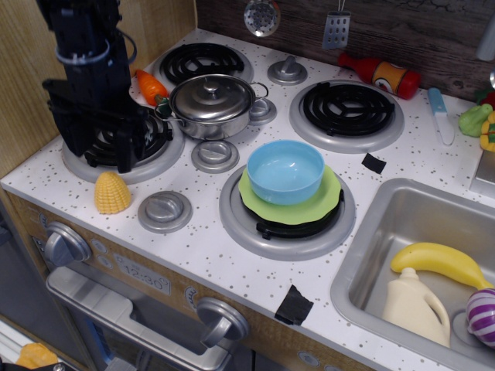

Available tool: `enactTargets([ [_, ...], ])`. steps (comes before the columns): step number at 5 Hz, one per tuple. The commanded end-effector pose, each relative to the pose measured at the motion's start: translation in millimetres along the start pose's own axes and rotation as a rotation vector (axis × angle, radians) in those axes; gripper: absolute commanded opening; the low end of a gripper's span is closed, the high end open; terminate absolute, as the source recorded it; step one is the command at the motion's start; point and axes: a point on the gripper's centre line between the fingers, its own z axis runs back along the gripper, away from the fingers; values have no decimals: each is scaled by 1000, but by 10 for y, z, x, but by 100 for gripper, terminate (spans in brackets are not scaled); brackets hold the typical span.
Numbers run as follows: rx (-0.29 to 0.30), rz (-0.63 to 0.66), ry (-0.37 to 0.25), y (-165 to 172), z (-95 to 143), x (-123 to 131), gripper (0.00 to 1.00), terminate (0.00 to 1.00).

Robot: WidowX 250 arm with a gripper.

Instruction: Put corn into bowl

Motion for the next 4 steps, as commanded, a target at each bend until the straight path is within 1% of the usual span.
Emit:
enactTargets([
  [1,8,-13,-75,5,-96,30,100,0],
  [2,1,-18,-82,-14,-162,12,100,0],
  [3,-18,4,-87,-44,-245,-79,100,0],
  [4,-19,18,-83,-83,-329,-134,100,0],
])
